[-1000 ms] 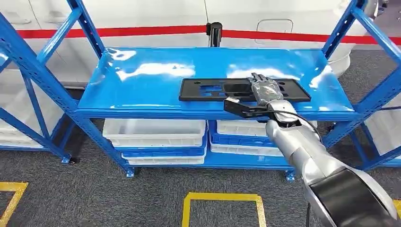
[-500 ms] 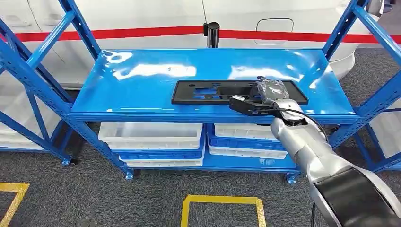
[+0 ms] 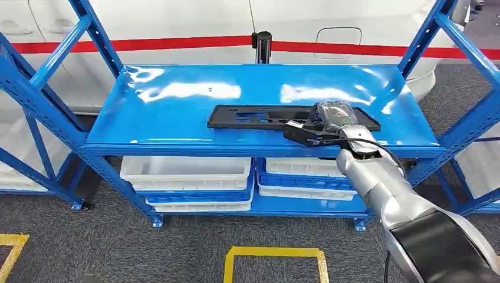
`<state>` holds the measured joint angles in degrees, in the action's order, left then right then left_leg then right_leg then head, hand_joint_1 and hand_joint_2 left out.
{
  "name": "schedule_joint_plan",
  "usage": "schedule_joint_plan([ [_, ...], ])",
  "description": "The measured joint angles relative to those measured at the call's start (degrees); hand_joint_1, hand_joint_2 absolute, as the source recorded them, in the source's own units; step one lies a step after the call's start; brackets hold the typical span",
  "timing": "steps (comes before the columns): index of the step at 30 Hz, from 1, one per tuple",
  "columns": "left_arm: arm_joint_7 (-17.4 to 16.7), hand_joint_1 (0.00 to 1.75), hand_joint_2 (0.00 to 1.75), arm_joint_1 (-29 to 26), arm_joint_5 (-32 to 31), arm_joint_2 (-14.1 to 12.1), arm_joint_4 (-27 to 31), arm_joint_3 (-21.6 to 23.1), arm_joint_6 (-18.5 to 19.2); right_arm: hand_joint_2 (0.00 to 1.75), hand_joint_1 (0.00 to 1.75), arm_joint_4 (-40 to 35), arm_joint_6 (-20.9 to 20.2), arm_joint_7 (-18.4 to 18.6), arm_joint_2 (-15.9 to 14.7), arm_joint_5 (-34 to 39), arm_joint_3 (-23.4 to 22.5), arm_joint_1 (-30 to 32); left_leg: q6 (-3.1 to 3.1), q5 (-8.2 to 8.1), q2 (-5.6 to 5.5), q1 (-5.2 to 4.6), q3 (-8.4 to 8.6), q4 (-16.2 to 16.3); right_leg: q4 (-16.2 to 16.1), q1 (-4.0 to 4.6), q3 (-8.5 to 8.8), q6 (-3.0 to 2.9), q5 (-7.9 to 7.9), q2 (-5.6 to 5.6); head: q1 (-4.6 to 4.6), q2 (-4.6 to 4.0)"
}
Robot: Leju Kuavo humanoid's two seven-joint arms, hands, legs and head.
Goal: Take the parts from the cabinet and place them on the table.
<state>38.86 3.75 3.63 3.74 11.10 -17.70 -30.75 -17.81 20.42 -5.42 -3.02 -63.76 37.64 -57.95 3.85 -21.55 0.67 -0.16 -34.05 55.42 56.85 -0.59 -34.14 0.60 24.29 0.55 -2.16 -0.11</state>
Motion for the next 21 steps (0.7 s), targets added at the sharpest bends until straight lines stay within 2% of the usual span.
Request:
schedule_joint_plan([
  [1,-0.2,0.0,1.75,0.1,-0.1,0.2,0.0,0.0,0.0,1.75,0.0,0.0,0.8,0.0,0.0,0.0,-0.2,-0.3,0.39,0.18,-0.03,-0.03,-0.04,-0.2,3.6,0.02,-1.76,-0.43,2.12,0.01,0.15,0.0],
  [3,-1.7,0.0,1.75,0.3,-0.4,0.4,0.0,0.0,0.1,1.75,0.0,0.0,1.1,0.0,0.0,-0.5,-0.3,-0.2,0.43,0.2,-0.04,-0.09,-0.16,-0.2,12.9,-0.1,-6.26,-0.79,5.93,0.01,0.17,0.0],
  [4,-3.2,0.0,1.75,0.4,-0.8,0.4,0.0,0.0,0.6,1.75,0.0,0.0,1.1,0.0,0.0,-0.7,-0.3,0.1,0.41,0.19,-0.13,-0.08,-0.25,-0.1,16.8,-0.15,-8.2,-0.59,7.07,0.01,0.26,0.0],
  [5,-5.4,0.0,1.75,0.3,-1.3,0.5,0.0,0.0,1.6,1.75,0.0,0.0,1.1,0.0,0.0,-0.7,-0.3,0.4,0.39,0.19,-0.26,-0.07,-0.26,-0.1,18.0,-0.24,-8.98,-0.1,6.98,-0.03,0.26,0.0],
  [6,-7.0,0.0,1.75,0.3,-1.9,0.5,0.0,0.0,2.4,1.75,0.0,0.0,1.1,-0.1,0.0,-0.7,-0.3,0.5,0.32,0.15,-0.35,-0.07,-0.26,-0.1,16.6,-0.51,-8.38,0.49,6.3,-0.04,0.22,0.0],
  [7,-7.7,0.0,1.75,0.3,-2.5,0.6,0.0,0.1,2.7,1.75,0.0,0.0,1.1,-0.2,0.0,-0.7,-0.4,0.5,0.09,0.04,-0.45,-0.01,-0.31,0.1,12.4,-0.75,-6.42,1.27,4.34,-0.11,0.24,0.0],
  [8,-8.4,0.0,1.75,0.4,-2.9,0.6,0.0,0.2,3.0,1.75,0.0,0.0,1.1,-0.2,0.0,-0.7,-0.5,0.4,-0.25,-0.19,-0.54,0.04,-0.31,0.4,7.0,-0.96,-3.67,1.96,2.23,-0.23,0.22,0.0],
  [9,-9.5,0.0,1.75,0.5,-3.2,0.6,0.0,0.3,3.2,1.75,0.0,0.0,1.2,-0.4,0.0,-0.7,-0.7,0.2,-0.73,-0.52,-0.59,0.01,-0.43,1.0,2.2,-1.14,-1.21,2.34,0.75,-0.51,0.28,0.0],
  [10,-10.7,0.0,1.75,0.7,-3.4,0.6,0.0,0.3,3.5,1.75,0.0,0.0,1.2,-0.6,0.1,-0.7,-0.7,-0.2,-1.37,-1.11,-0.62,-0.72,-1.15,2.2,-0.3,-0.93,0.41,2.11,0.37,-0.69,0.48,0.0],
  [11,-11.4,0.0,1.75,0.7,-3.6,0.6,0.0,0.4,3.7,1.75,0.0,0.0,1.2,-0.7,0.2,-0.7,-0.8,-0.2,-1.55,-1.32,-0.58,-0.43,-1.24,2.4,0.2,-1.03,-0.18,1.13,0.1,-0.42,-0.03,0.0],
  [12,-11.8,0.0,1.75,0.6,-3.7,0.5,0.0,0.6,3.8,1.75,0.0,0.0,1.2,-0.7,0.2,-0.7,-0.9,-0.1,-1.77,-1.39,-0.57,-0.32,-1.3,2.5,0.2,-1.01,-0.14,0.88,0.2,-0.47,-0.26,0.0],
  [13,-12.3,0.0,1.75,0.6,-4.2,0.5,0.0,0.7,3.7,1.75,0.0,0.0,1.2,-0.7,0.2,-0.7,-1.0,-0.1,-1.97,-1.34,-0.58,-0.03,-1.32,2.5,0.2,-0.75,-0.18,0.57,0.16,-0.46,-0.02,0.0],
  [14,-12.5,0.0,1.75,0.6,-4.2,0.5,0.0,0.8,3.7,1.75,0.0,0.0,1.2,-0.7,0.2,-0.7,-1.1,-0.2,-2.32,-1.53,-0.58,0.11,-1.41,2.7,0.0,-1.3,-0.01,0.11,0.0,-0.45,-0.13,0.0],
  [15,-12.6,0.0,1.75,0.6,-4.3,0.5,0.0,0.9,4.0,1.75,0.0,0.0,1.2,-0.7,0.3,-0.8,-1.1,-0.2,-2.74,-2.08,-0.62,0.36,-1.54,3.4,0.0,-1.54,0.24,0.02,-0.02,-0.39,-0.09,0.0],
  [16,-12.6,0.0,1.75,0.6,-4.3,0.5,0.0,1.0,4.1,1.75,0.0,0.0,1.2,-0.7,0.4,-0.8,-1.2,-0.2,-3.19,-3.75,-0.62,0.43,-2.3,5.6,0.0,-1.58,0.41,-0.39,0.0,-0.36,-0.39,0.0],
  [17,-12.8,0.0,1.75,0.6,-4.3,0.4,0.0,1.0,4.1,1.75,0.0,0.0,1.1,-0.7,0.6,-0.8,-1.2,-0.2,-3.66,-6.01,-0.64,0.62,-4.06,9.6,0.0,-1.58,0.5,-0.54,0.11,-0.34,-0.37,0.0],
  [18,-13.0,0.0,1.75,0.6,-4.4,0.4,0.0,1.1,4.2,1.75,0.0,0.0,1.1,-0.7,0.7,-0.8,-1.2,-0.2,-4.01,-8.49,-0.63,0.83,-6.76,15.1,0.0,-1.55,0.53,-0.62,0.17,-0.32,-0.37,0.0],
  [19,-13.4,0.0,1.75,0.6,-4.5,0.4,0.0,1.1,4.2,1.75,0.0,0.0,1.0,-0.7,0.7,-0.8,-1.2,-0.2,-4.23,-9.85,-0.63,0.96,-8.96,19.2,0.0,-1.52,0.53,-0.65,0.21,-0.31,-0.39,0.0],
  [20,-13.9,0.0,1.75,0.6,-4.7,0.4,0.0,1.1,4.3,1.75,0.0,0.0,1.0,-0.7,0.8,-0.8,-1.2,-0.1,-4.36,-9.89,-0.62,1.13,-10.36,21.2,0.0,-1.52,0.54,-0.66,0.23,-0.29,-0.37,0.0],
  [21,-14.1,0.0,1.75,0.5,-4.7,0.4,0.0,1.1,4.5,1.75,0.0,0.0,0.9,-0.7,0.8,-0.8,-1.3,-0.1,-4.37,-8.54,-0.62,1.3,-10.15,20.1,0.0,-1.52,0.59,-0.68,0.28,-0.23,-0.37,0.0],
])
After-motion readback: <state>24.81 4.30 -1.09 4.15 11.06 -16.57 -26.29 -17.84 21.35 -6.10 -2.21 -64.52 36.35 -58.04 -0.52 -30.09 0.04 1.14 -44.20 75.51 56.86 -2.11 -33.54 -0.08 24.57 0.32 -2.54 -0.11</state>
